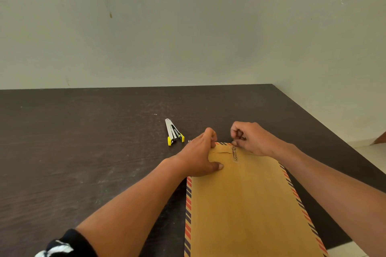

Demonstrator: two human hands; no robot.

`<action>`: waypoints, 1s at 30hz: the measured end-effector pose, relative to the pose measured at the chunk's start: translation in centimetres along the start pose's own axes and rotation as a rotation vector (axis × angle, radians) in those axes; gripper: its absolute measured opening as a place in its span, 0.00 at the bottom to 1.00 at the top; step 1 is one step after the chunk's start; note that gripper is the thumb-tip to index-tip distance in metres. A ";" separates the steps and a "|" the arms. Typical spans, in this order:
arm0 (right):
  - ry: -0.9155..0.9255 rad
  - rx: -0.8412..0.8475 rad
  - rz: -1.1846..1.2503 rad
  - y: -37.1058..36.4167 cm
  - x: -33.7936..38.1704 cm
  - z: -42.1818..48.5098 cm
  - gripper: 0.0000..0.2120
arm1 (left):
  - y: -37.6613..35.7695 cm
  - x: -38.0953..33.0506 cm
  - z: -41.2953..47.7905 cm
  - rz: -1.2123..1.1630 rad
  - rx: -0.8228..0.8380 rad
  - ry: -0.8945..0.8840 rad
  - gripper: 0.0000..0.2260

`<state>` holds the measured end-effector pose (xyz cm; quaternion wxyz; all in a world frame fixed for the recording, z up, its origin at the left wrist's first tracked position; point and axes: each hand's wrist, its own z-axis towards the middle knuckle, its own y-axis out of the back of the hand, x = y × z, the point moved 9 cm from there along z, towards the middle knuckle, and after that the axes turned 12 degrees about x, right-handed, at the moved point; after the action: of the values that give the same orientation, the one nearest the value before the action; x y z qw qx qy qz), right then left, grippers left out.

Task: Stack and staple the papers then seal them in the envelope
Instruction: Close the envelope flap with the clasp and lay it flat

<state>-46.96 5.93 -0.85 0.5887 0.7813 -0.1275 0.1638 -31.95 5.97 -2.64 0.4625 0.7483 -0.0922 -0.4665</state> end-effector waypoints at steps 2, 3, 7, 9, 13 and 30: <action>0.005 -0.029 0.009 0.0 -0.3 -0.7 0.08 | 0.0 0.1 0.0 -0.001 -0.003 0.006 0.26; 0.008 -0.044 0.012 -0.1 -0.3 -1.1 0.08 | 0.0 0.1 0.0 -0.002 -0.002 0.009 0.26; 0.046 -0.127 -0.024 -0.6 -0.2 -2.9 0.09 | -0.1 0.2 0.2 0.001 0.011 0.024 0.26; 0.075 -0.159 -0.050 -1.0 0.0 -3.7 0.09 | -0.1 0.3 0.2 0.005 0.014 0.029 0.26; 0.125 -0.148 -0.047 -1.8 0.6 -5.2 0.08 | -0.1 0.1 0.2 0.037 0.013 0.033 0.24; -0.406 -0.150 0.014 -2.2 -5.5 -13.8 0.08 | -2.0 -0.8 -3.8 0.551 -0.057 0.166 0.25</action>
<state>-52.63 19.85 -1.49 0.6061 0.7514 -0.2609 -0.0026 -30.03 9.80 -3.18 0.5985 0.7175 -0.2405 -0.2628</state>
